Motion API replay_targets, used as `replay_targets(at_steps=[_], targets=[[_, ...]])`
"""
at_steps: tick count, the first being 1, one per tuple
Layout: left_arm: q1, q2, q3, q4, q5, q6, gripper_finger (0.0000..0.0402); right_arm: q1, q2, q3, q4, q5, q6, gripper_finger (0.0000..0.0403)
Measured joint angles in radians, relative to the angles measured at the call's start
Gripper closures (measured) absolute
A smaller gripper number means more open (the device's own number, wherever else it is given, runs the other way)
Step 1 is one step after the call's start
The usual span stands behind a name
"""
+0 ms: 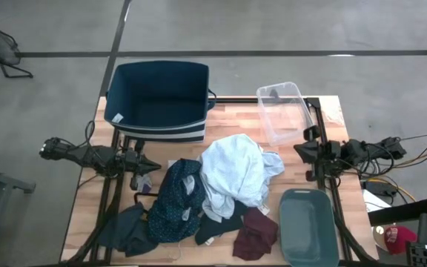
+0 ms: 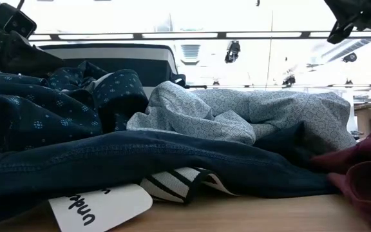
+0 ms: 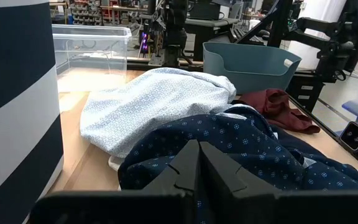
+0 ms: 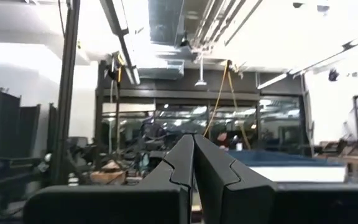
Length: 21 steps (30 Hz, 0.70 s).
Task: Pick & Place Cloths
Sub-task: Put the brown boxer into the green bin
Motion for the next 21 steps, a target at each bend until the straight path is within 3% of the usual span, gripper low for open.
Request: replay_targets(at_steps=[4, 13, 18, 21], targets=[[0.0, 0.0, 0.0, 0.0, 0.0, 0.0, 0.0383, 0.0, 0.006, 0.0, -0.02, 0.046, -0.037, 0.0394], [0.0, 0.0, 0.0, 0.0, 0.0, 0.0, 0.0383, 0.001, 0.036, 0.0, -0.033, 0.03, 0.122, 0.0394], [0.0, 0.0, 0.0, 0.0, 0.0, 0.0, 0.0383, 0.002, 0.123, 0.0, -0.03, -0.098, 0.259, 0.0394], [0.0, 0.0, 0.0, 0.0, 0.0, 0.0, 0.0383, 0.002, 0.206, 0.0, -0.03, -0.117, 0.315, 0.0394]])
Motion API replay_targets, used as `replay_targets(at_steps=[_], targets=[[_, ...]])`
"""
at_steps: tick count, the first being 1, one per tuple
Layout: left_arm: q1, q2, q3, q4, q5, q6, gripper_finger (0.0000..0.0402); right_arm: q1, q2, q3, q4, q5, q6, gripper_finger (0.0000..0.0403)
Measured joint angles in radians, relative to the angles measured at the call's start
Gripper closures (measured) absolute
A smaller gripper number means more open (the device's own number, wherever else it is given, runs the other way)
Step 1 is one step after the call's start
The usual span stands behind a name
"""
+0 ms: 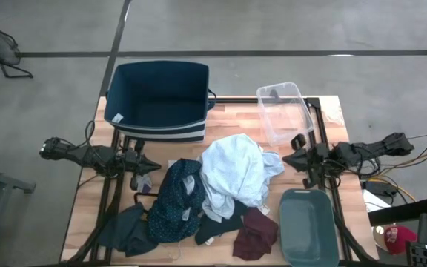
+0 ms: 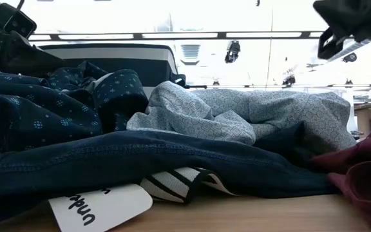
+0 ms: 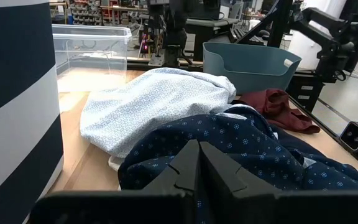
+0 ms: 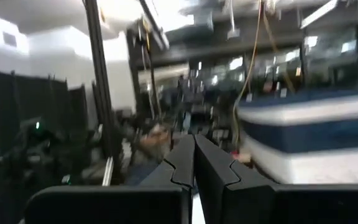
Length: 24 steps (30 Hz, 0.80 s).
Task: Pick & Place Cloths
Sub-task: Put the brown boxer into the green bin
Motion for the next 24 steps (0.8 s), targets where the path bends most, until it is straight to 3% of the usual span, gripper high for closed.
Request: replay_targets(at_steps=[8, 13, 24], targets=[[0.0, 0.0, 0.0, 0.0, 0.0, 0.0, 0.0383, 0.025, 0.256, 0.003, 0.077, -0.011, 0.062, 0.0394], [0.0, 0.0, 0.0, 0.0, 0.0, 0.0, 0.0383, 0.064, 0.414, 0.086, 0.072, -0.012, 0.013, 0.0394], [0.0, 0.0, 0.0, 0.0, 0.0, 0.0, 0.0383, 0.197, 0.728, 0.455, -0.273, -0.138, 0.102, 0.0394]])
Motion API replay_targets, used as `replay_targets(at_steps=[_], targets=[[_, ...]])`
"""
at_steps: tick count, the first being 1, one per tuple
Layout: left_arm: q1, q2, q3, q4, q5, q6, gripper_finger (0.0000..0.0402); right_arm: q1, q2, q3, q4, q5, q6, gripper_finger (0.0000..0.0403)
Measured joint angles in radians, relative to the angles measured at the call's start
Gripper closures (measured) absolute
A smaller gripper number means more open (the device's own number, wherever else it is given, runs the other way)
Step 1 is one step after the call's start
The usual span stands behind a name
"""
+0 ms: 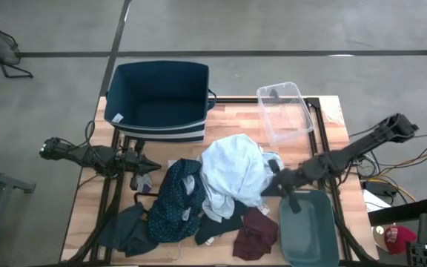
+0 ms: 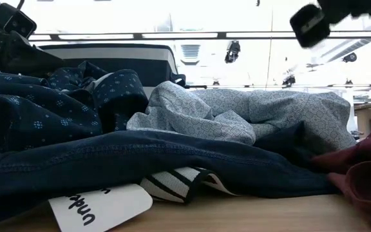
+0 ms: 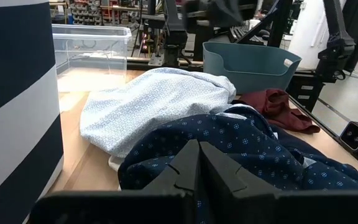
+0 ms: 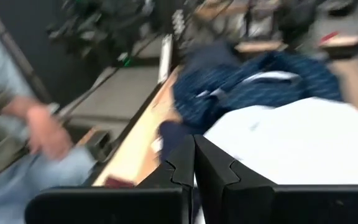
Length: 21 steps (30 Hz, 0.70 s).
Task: Pick & Place Cloths
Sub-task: Put the brown boxer into the green bin
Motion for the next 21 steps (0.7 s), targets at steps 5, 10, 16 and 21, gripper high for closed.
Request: replay_targets(at_steps=[5, 10, 16, 21], targets=[[0.0, 0.0, 0.0, 0.0, 0.0, 0.0, 0.0383, 0.096, 0.15, 0.2, -0.214, 0.035, 0.031, 0.0385], [0.0, 0.0, 0.0, 0.0, 0.0, 0.0, 0.0383, 0.168, 0.319, 0.375, -0.388, 0.134, 0.081, 0.0338], [0.0, 0.0, 0.0, 0.0, 0.0, 0.0, 0.0383, 0.198, 0.53, 0.59, -0.556, 0.173, 0.144, 0.0256], [0.0, 0.0, 0.0, 0.0, 0.0, 0.0, 0.0383, 0.198, 0.69, 0.775, -0.831, 0.153, 0.274, 0.0188]])
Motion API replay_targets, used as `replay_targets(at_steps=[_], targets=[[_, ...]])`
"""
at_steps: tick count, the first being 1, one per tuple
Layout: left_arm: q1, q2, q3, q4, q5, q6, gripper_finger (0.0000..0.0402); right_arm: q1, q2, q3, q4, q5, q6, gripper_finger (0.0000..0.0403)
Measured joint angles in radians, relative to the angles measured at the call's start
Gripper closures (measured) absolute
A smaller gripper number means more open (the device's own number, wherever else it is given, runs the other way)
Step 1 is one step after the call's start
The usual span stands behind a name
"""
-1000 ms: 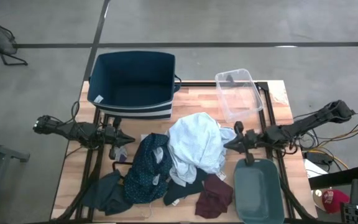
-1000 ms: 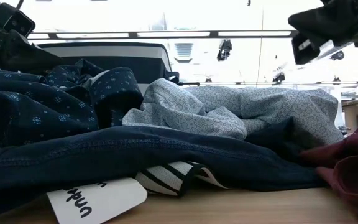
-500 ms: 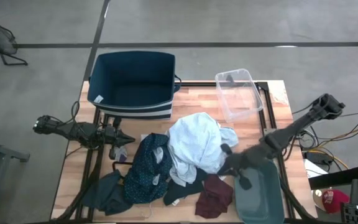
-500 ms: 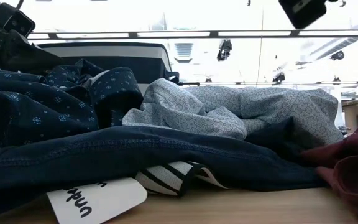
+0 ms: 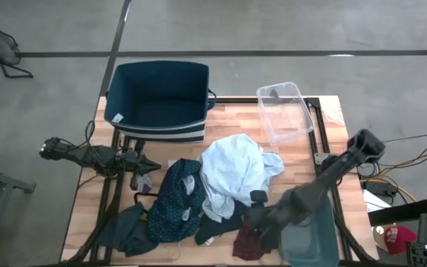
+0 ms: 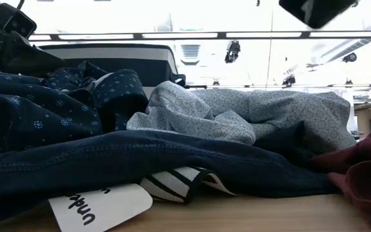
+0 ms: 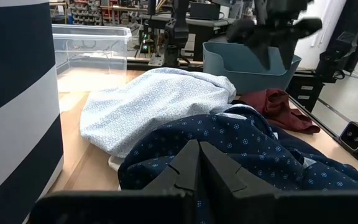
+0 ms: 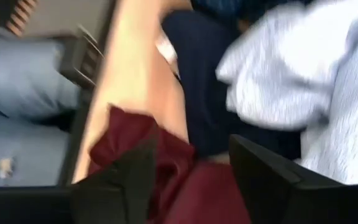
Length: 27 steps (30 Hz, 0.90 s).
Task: Pick & Place Cloths
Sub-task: Put the brown boxer into the green bin
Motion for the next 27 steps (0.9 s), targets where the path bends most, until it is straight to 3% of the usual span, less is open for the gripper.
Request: replay_targets(at_steps=[5, 11, 27], targets=[[0.0, 0.0, 0.0, 0.0, 0.0, 0.0, 0.0383, 0.0, 0.152, 0.144, -0.195, -0.027, 0.098, 0.0144], [0.0, 0.0, 0.0, 0.0, 0.0, 0.0, 0.0383, 0.0, 0.303, 0.242, -0.246, -0.136, 0.152, 0.0126], [0.0, 0.0, 0.0, 0.0, 0.0, 0.0, 0.0383, 0.001, 0.487, 0.329, -0.309, -0.219, 0.172, 0.018]])
